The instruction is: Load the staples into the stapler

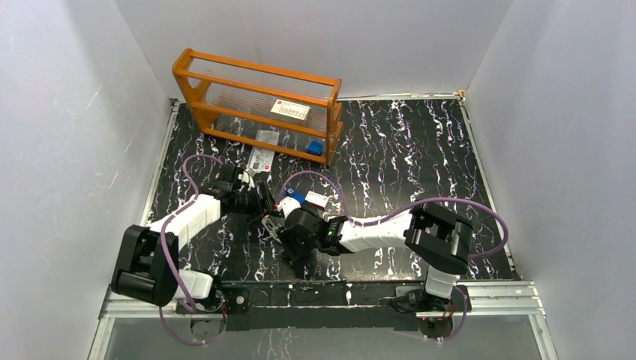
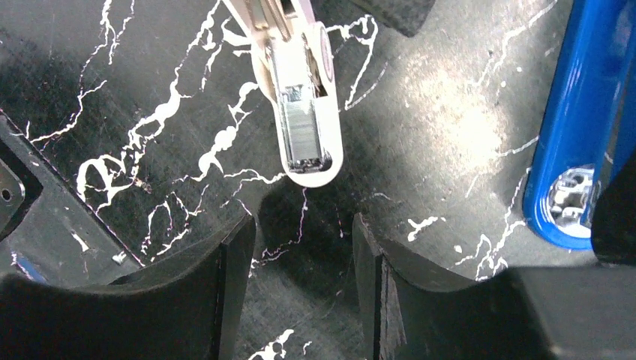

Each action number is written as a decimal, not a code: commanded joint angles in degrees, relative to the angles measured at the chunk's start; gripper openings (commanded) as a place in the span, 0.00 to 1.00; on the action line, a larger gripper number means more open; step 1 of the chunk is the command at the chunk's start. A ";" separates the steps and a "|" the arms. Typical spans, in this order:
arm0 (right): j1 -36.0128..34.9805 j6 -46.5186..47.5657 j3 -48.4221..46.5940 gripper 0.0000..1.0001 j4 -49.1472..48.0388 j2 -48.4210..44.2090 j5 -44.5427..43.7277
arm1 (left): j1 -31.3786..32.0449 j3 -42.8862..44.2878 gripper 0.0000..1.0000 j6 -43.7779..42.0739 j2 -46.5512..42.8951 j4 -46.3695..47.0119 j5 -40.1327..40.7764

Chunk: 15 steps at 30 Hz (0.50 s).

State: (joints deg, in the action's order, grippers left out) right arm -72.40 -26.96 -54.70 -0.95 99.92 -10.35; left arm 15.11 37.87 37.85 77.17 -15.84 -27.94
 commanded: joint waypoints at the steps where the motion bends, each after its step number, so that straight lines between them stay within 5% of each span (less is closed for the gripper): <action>1: -0.18 6.56 -0.89 0.60 -2.32 1.37 1.16 | -0.22 1.41 0.69 0.55 -3.69 -5.05 5.96; 8: -0.20 14.40 -0.26 0.61 -3.84 2.81 -1.18 | -0.38 5.30 0.77 -1.59 -4.81 -8.67 8.65; 15: -0.20 16.30 1.00 0.54 -7.23 4.56 -4.06 | -0.98 4.06 0.55 -1.09 -5.74 -7.09 1.17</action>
State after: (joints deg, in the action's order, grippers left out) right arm -72.51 -13.21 -54.68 -6.57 102.26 -11.44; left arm 14.74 41.54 37.34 73.21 -22.00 -21.89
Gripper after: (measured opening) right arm 0.561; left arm 0.594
